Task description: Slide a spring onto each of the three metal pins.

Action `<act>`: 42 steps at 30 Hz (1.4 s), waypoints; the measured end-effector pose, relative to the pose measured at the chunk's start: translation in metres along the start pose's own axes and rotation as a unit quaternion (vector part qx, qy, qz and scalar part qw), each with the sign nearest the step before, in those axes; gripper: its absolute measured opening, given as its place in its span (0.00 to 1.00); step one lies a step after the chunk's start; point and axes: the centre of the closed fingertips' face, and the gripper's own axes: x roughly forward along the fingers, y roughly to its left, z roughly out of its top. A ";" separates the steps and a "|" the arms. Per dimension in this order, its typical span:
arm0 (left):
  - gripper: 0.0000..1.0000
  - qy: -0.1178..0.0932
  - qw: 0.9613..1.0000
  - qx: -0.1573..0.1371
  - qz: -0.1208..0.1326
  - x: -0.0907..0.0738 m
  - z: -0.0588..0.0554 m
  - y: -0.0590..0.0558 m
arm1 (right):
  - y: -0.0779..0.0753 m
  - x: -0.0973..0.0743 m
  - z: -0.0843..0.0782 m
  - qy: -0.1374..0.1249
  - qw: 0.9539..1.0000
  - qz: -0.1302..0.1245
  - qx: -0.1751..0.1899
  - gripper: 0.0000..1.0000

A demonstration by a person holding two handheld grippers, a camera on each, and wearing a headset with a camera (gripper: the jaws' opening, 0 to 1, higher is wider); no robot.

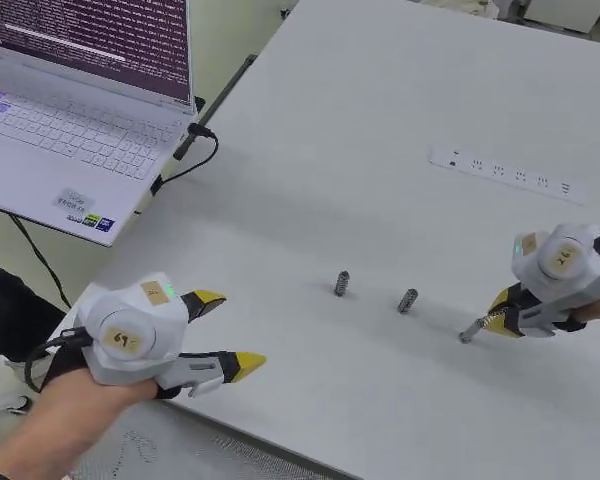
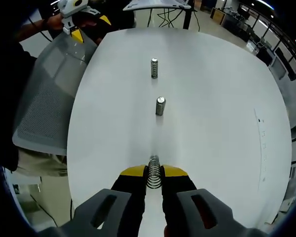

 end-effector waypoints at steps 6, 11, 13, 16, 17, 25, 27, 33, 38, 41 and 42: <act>0.50 -0.001 1.000 -0.002 0.002 0.000 0.000 0.002 | 0.000 0.003 0.001 0.007 1.000 0.004 -0.009 0.09; 0.50 -0.001 1.000 -0.004 0.000 0.000 -0.001 0.001 | 0.001 0.007 0.001 0.017 1.000 0.006 -0.018 0.09; 0.50 -0.001 1.000 -0.005 0.000 0.000 -0.001 0.001 | 0.000 0.008 0.000 0.020 1.000 0.006 -0.021 0.09; 0.50 -0.001 1.000 -0.006 0.002 -0.001 -0.002 0.002 | 0.001 0.010 0.000 0.024 0.999 0.008 -0.026 0.09; 0.50 -0.001 1.000 -0.006 0.002 -0.002 -0.002 0.002 | 0.001 0.010 0.000 0.024 0.999 0.009 -0.026 0.09; 0.50 0.000 1.000 -0.009 0.004 -0.003 -0.004 0.003 | 0.001 0.015 0.000 0.033 0.999 0.012 -0.034 0.09; 0.50 0.000 1.000 -0.009 0.004 -0.003 -0.004 0.004 | 0.001 0.018 0.000 0.036 0.999 0.014 -0.036 0.09; 0.50 -0.001 1.000 -0.009 0.005 -0.004 -0.002 0.005 | 0.001 0.022 0.000 0.044 0.998 0.016 -0.044 0.09; 0.50 0.000 1.000 -0.009 0.005 -0.004 -0.002 0.004 | 0.003 0.028 -0.002 0.054 0.997 0.019 -0.053 0.09; 0.50 -0.001 1.000 -0.010 0.006 -0.005 -0.002 0.005 | 0.003 0.032 -0.002 0.056 0.997 0.023 -0.055 0.09; 0.50 -0.001 1.000 -0.010 0.007 -0.005 -0.002 0.005 | 0.003 0.033 -0.003 0.058 0.996 0.024 -0.056 0.09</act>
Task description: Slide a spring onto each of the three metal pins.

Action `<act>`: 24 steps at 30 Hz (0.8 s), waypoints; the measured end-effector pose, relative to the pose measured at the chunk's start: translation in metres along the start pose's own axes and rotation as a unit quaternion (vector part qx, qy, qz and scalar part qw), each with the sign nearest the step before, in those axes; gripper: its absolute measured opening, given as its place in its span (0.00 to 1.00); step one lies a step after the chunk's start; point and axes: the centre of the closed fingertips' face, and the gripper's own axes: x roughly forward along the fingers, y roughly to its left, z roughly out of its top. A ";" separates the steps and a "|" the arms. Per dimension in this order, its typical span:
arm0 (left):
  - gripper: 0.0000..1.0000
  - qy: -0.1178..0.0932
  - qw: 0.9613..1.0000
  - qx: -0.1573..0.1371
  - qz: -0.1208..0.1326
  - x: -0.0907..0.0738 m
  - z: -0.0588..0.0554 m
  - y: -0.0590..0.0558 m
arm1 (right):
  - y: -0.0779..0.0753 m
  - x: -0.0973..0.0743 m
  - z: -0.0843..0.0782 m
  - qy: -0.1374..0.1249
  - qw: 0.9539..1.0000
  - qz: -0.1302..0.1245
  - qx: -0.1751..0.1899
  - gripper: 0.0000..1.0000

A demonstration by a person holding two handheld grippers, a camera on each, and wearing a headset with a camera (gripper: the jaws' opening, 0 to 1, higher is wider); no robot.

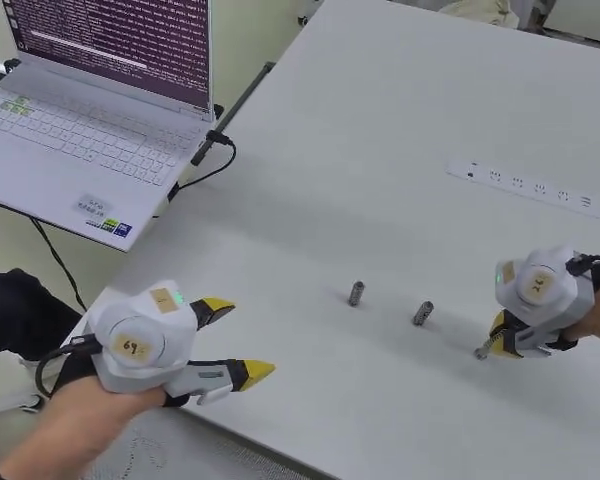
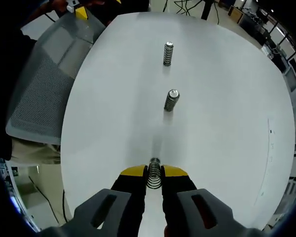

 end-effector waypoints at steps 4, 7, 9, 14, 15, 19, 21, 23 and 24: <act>0.50 0.001 1.000 -0.001 0.001 -0.001 -0.001 0.001 | -0.001 0.004 -0.001 0.002 1.000 0.002 0.000 0.09; 0.50 0.001 1.000 -0.002 0.003 -0.001 -0.001 0.002 | -0.002 0.008 -0.002 0.003 1.000 0.003 0.001 0.09; 0.50 0.002 1.000 -0.002 0.004 -0.002 -0.002 0.003 | -0.002 0.009 -0.002 0.003 1.000 0.005 0.003 0.09; 0.50 0.003 1.000 -0.007 0.007 -0.005 -0.005 0.005 | -0.003 0.013 -0.003 0.005 1.000 0.005 0.005 0.09; 0.50 0.004 1.000 -0.006 0.008 -0.006 -0.006 0.005 | -0.004 0.015 -0.003 0.005 1.000 0.005 0.006 0.09; 0.50 0.004 1.000 -0.008 0.009 -0.008 -0.007 0.005 | -0.004 0.019 -0.003 0.010 1.000 0.004 0.003 0.09; 0.50 0.004 1.000 -0.008 0.009 -0.008 -0.007 0.005 | -0.004 0.021 -0.004 0.012 1.000 0.005 0.000 0.09; 0.50 0.004 1.000 -0.009 0.008 -0.008 -0.008 0.004 | -0.005 0.023 -0.005 0.014 1.000 0.006 -0.001 0.09; 0.50 0.004 1.000 -0.009 0.008 -0.008 -0.008 0.004 | -0.005 0.024 -0.005 0.014 1.000 0.006 0.000 0.09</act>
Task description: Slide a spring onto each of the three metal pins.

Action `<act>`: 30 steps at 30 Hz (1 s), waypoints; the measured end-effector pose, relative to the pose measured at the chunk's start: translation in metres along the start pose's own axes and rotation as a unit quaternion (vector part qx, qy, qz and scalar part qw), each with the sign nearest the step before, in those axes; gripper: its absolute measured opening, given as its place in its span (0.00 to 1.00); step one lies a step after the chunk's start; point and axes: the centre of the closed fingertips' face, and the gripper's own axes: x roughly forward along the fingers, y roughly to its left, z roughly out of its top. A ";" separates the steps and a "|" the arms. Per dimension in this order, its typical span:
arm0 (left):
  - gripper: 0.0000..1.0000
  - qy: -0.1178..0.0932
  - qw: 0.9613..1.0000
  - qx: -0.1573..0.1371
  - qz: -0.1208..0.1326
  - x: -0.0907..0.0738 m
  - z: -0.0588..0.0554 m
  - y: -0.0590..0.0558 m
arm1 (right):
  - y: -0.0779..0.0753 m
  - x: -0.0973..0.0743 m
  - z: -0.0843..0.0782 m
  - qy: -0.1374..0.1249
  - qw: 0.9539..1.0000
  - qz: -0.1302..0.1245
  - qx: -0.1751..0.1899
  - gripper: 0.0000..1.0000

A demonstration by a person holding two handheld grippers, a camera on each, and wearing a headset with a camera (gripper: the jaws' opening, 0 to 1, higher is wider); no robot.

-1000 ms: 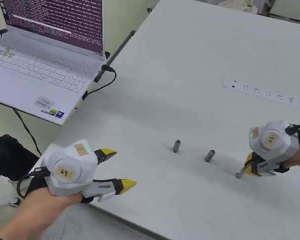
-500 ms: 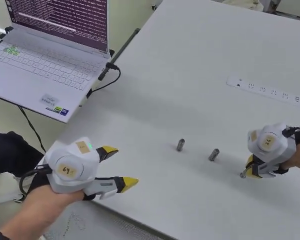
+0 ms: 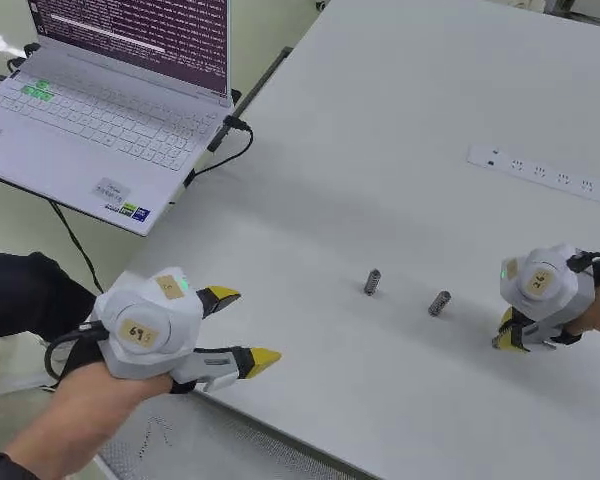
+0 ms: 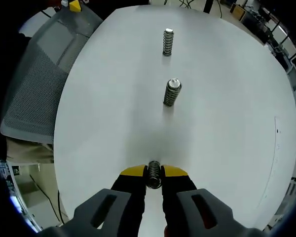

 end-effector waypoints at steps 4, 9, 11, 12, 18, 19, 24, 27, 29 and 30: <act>0.50 0.000 1.000 0.000 0.000 0.001 0.001 0.000 | -0.001 0.001 0.000 0.000 1.000 -0.001 0.002 0.09; 0.51 0.000 1.000 -0.001 -0.001 0.002 0.001 0.000 | -0.007 0.001 -0.002 0.001 1.000 -0.008 0.008 0.09; 0.51 -0.001 1.000 -0.001 -0.002 0.002 0.003 0.000 | -0.007 0.001 -0.002 -0.001 1.000 -0.007 0.013 0.10; 0.51 -0.002 1.000 -0.001 -0.002 0.002 0.003 0.000 | -0.007 0.000 -0.002 -0.001 1.000 -0.006 0.014 0.10; 0.51 -0.005 1.000 0.002 -0.004 0.003 0.006 -0.001 | -0.005 -0.003 -0.004 0.000 1.000 -0.008 0.016 0.14; 0.51 -0.005 1.000 0.002 -0.004 0.004 0.007 -0.001 | -0.005 -0.005 -0.004 0.001 1.000 -0.007 0.015 0.16; 0.52 -0.006 1.000 0.005 -0.006 0.005 0.009 -0.002 | -0.006 -0.012 -0.006 0.000 1.000 -0.019 0.015 0.23; 0.52 -0.007 1.000 0.007 -0.008 0.005 0.011 -0.003 | -0.007 -0.015 -0.006 -0.003 1.000 -0.027 0.016 0.25; 0.52 -0.008 1.000 0.009 -0.009 0.005 0.013 -0.003 | -0.008 -0.019 -0.007 -0.004 0.999 -0.031 0.015 0.27; 0.52 -0.008 1.000 0.010 -0.009 0.005 0.013 -0.003 | -0.008 -0.021 -0.007 -0.005 0.999 -0.036 0.015 0.28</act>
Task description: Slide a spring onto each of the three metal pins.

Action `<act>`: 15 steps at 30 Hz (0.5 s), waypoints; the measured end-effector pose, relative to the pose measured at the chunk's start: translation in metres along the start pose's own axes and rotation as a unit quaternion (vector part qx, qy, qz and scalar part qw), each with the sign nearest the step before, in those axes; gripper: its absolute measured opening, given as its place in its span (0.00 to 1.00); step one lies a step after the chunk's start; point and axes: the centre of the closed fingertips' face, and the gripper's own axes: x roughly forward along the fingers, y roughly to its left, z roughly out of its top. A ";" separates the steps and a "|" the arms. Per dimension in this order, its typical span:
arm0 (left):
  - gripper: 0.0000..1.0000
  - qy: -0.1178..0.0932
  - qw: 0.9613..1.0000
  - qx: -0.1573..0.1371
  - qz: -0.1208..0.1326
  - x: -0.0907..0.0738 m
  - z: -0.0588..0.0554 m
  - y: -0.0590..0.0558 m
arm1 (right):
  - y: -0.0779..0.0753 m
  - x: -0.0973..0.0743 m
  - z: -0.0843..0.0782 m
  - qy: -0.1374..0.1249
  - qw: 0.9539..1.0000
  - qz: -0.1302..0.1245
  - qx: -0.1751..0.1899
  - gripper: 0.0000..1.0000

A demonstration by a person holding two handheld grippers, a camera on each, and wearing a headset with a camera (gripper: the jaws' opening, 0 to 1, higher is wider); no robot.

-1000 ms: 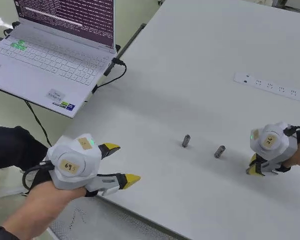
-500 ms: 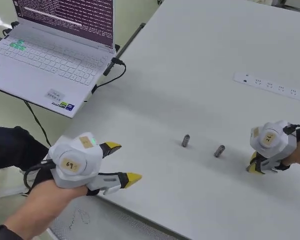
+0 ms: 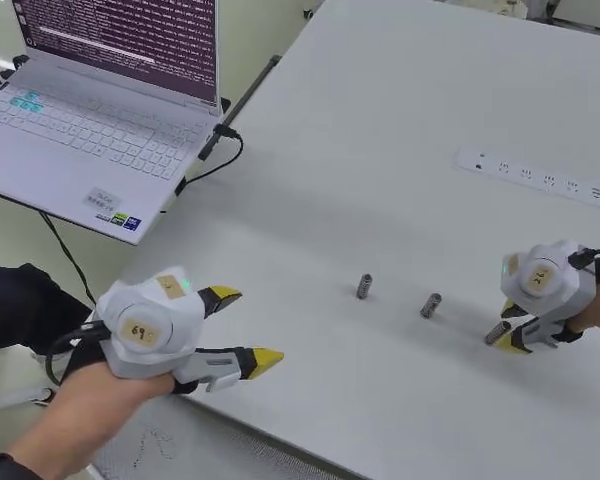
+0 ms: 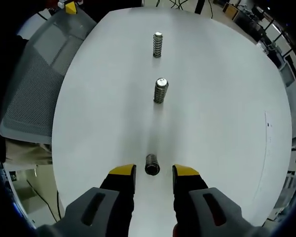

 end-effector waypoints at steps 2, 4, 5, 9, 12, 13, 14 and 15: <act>0.52 0.000 1.000 0.002 -0.002 0.000 0.001 0.000 | -0.002 -0.004 0.001 -0.004 1.000 -0.006 0.002 0.29; 0.52 -0.001 1.000 0.004 -0.003 0.001 0.002 -0.001 | -0.004 -0.009 0.004 -0.015 1.000 -0.012 0.016 0.30; 0.52 -0.001 1.000 0.005 -0.004 0.000 0.003 -0.001 | -0.005 -0.011 0.005 -0.022 0.999 -0.016 0.021 0.31; 0.52 -0.003 1.000 0.007 -0.004 -0.001 0.004 -0.002 | -0.006 -0.016 0.005 -0.026 0.999 -0.025 0.025 0.32; 0.52 -0.004 1.000 0.007 -0.004 -0.002 0.005 -0.002 | -0.007 -0.021 0.004 -0.032 0.998 -0.036 0.031 0.33; 0.52 -0.004 1.000 0.007 -0.003 -0.002 0.005 -0.002 | -0.007 -0.021 0.004 -0.035 0.998 -0.040 0.034 0.33; 0.52 -0.004 1.000 0.006 -0.003 -0.002 0.005 -0.002 | -0.007 -0.021 0.002 -0.036 0.998 -0.045 0.038 0.33; 0.52 -0.005 1.000 0.006 -0.002 -0.003 0.005 -0.001 | -0.006 -0.022 0.001 -0.038 0.997 -0.046 0.041 0.34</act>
